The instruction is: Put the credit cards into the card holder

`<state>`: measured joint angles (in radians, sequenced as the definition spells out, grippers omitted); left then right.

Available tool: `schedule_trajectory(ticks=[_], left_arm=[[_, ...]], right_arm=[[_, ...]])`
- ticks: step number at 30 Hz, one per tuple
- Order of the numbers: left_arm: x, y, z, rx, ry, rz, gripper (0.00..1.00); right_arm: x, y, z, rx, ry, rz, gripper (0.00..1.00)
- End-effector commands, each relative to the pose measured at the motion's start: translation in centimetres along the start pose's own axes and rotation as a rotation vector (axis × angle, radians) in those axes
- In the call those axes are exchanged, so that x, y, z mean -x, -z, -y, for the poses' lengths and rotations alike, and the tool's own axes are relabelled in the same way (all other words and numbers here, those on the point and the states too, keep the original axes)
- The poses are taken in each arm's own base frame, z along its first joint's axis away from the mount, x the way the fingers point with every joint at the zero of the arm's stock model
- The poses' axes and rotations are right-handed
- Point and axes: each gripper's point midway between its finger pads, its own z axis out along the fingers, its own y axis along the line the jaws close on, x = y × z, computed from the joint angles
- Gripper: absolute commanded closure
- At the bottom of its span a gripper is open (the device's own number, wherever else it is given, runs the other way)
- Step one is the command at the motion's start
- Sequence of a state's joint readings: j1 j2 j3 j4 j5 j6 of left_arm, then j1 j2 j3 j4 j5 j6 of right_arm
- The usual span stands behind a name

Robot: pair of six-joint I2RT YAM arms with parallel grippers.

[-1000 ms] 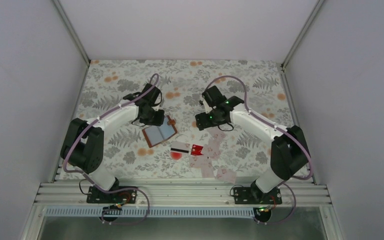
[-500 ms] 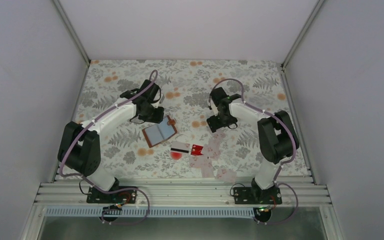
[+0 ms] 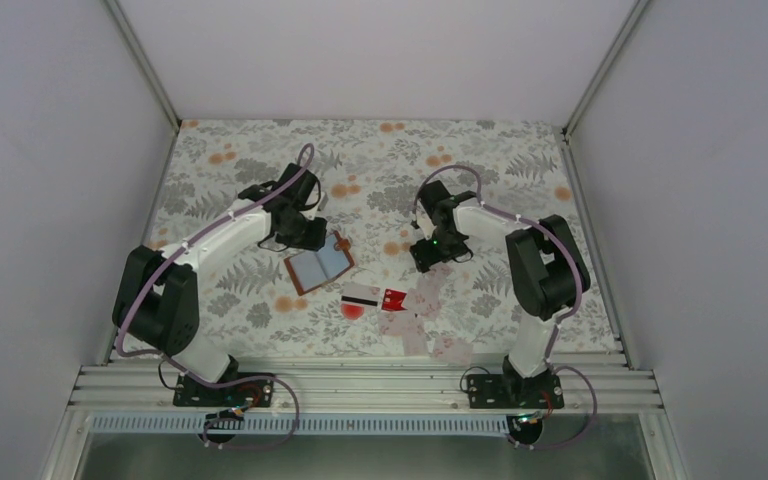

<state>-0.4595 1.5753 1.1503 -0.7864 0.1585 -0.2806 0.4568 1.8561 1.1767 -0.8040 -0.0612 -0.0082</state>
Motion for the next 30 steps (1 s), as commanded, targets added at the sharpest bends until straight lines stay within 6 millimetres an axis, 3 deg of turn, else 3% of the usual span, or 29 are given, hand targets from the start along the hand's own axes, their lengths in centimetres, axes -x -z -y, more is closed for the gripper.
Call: schedule_trajectory(ticks=[1,12,23,30], left_arm=[[0.2,0.7,0.4,-0.017,0.001,0.031,0.75],[0.2,0.5,0.4,-0.018,0.001,0.028,0.76],[0.7,0.7,0.7,-0.024,-0.002,0.037,0.76],[1.2,1.1,1.0,-0.039,0.006,0.05,0.76]], right_arm=[[-1.2,-1.3,0.7,-0.027,-0.019,-0.06,0.2],[-0.5,-0.8,-0.1,0.014,-0.021,-0.034,0.47],[1.6,2.0,-0.7,0.012,-0.015,0.039,0.49],[2.4,4.4,-2.4,0.079,-0.029,0.1,0.47]])
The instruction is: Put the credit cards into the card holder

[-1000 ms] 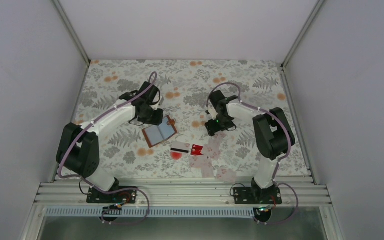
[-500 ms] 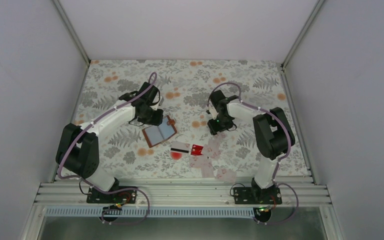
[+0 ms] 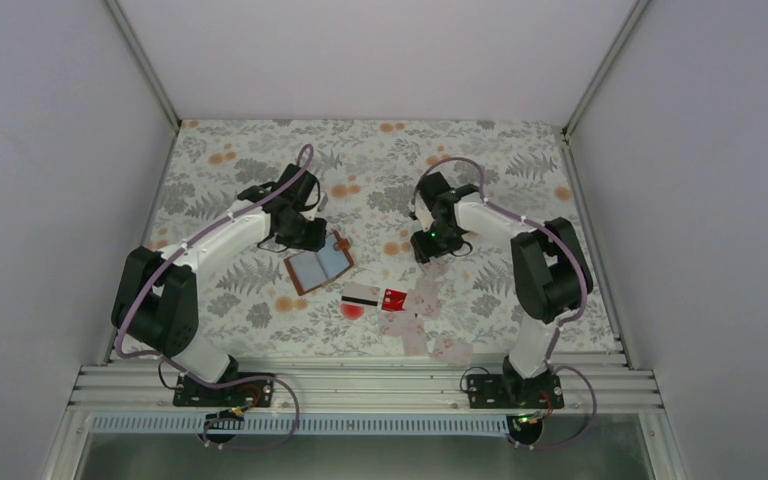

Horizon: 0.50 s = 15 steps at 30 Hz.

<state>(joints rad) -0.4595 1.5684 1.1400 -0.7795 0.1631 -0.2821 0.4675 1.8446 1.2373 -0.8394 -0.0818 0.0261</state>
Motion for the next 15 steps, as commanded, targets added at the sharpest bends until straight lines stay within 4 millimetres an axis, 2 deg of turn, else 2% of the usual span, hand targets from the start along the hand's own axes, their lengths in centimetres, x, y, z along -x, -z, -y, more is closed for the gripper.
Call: schedule_trajectory(ticks=[1,5,9,15], left_arm=[[1.4,1.1,1.1,-0.038,0.007,0.049,0.76],[2.0,1.3,2.1,-0.086,0.018,0.055,0.76],[2.6,1.8,3.9,-0.184,0.037,0.06,0.76],[4.2,3.3,6.3,-0.302,0.104,0.079,0.73]], right_arm=[[1.1,2.8,-2.4,0.101,-0.009,0.074,0.46],[1.5,3.5,-4.8,0.243,-0.022,0.117,0.46],[2.1,4.7,-6.5,0.346,-0.039,0.162,0.45],[4.0,8.2,-8.9,0.494,-0.05,0.253,0.45]])
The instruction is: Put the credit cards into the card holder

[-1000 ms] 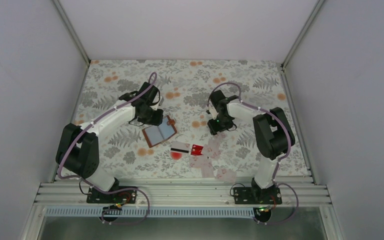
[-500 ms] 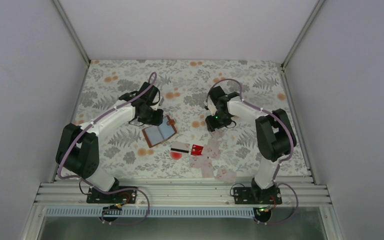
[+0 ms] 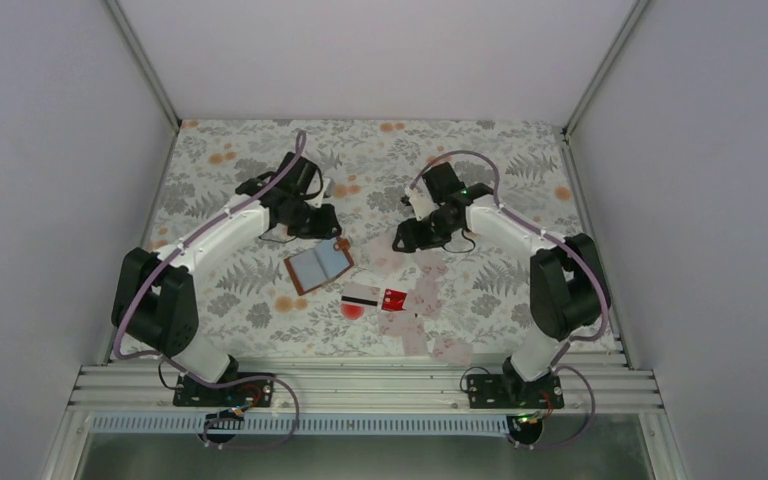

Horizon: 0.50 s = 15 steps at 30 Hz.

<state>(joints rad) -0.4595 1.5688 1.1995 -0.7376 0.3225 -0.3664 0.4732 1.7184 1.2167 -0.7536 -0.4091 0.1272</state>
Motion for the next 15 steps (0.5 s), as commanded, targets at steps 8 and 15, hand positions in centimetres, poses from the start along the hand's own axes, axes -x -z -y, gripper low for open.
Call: schedule_trajectory(ticks=[8,15], left_arm=[[4.2,3.0,5.6,-0.218,0.1,0.088,0.63],[3.7,2.6,4.4,-0.158,0.084,0.088,0.63]], right_arm=[[4.8,5.6,-6.9,0.246,0.015,0.2,0.45],[3.0,3.4,-7.0,0.219,0.085,0.126,0.4]])
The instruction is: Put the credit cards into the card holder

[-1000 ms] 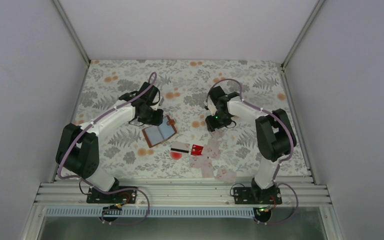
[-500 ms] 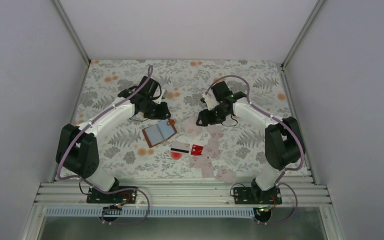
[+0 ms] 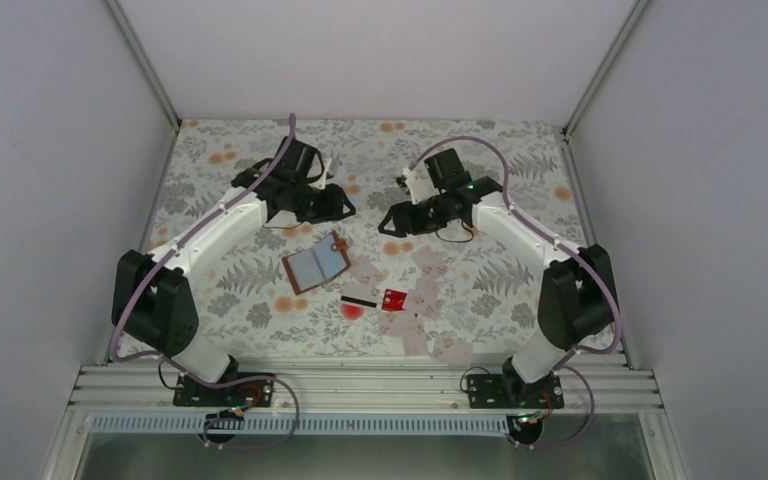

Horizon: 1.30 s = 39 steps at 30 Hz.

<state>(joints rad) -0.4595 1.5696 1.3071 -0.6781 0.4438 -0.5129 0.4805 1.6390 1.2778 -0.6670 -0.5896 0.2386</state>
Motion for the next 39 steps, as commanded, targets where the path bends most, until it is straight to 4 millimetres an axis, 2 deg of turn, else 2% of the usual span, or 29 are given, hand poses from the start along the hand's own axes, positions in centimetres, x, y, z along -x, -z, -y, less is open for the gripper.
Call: schedule_trajectory(ticks=[1,3,7,9,14,19,21,25,30,36,39], left_arm=[[-0.2,0.0,-0.6,0.034,-0.002,0.001,0.63],[-0.3,0.2,-1.4,0.076,-0.012,0.006,0.63],[-0.7,0.7,-2.7,0.142,-0.024,0.012,0.63],[-1.0,0.9,-3.2,0.164,-0.027,0.015,0.63],[-2.2,0.9,-4.1,0.183,-0.021,0.0,0.63],[-2.6,0.9,-4.4,0.188,-0.025,-0.014,0.63],[-2.4,1.0,-4.3,0.188,-0.033,-0.016,0.63],[-2.0,0.9,-4.1,0.191,-0.048,-0.022,0.63],[-1.8,1.0,-3.9,0.19,-0.057,-0.026,0.63],[-2.2,1.1,-4.2,0.197,-0.059,-0.035,0.63],[-2.1,1.1,-4.3,0.195,-0.059,-0.033,0.63]], right_arm=[[-1.6,-1.4,-0.8,-0.035,0.102,-0.064,0.38],[-3.6,-3.4,0.7,-0.123,0.137,-0.153,0.35],[-6.3,-5.1,3.1,-0.279,0.177,-0.256,0.27],[-6.8,-4.8,5.4,-0.406,0.157,-0.27,0.24],[-7.4,-3.1,9.8,-0.634,0.142,-0.275,0.13],[-7.8,-1.6,13.9,-0.731,0.098,-0.304,0.11],[-7.9,-1.6,14.9,-0.74,0.086,-0.315,0.11],[-8.6,-1.9,16.3,-0.738,0.062,-0.346,0.11],[-9.8,-2.9,17.1,-0.688,0.037,-0.379,0.13],[-10.0,-3.6,16.2,-0.589,0.011,-0.387,0.15],[-9.2,-3.4,15.4,-0.567,0.008,-0.367,0.16]])
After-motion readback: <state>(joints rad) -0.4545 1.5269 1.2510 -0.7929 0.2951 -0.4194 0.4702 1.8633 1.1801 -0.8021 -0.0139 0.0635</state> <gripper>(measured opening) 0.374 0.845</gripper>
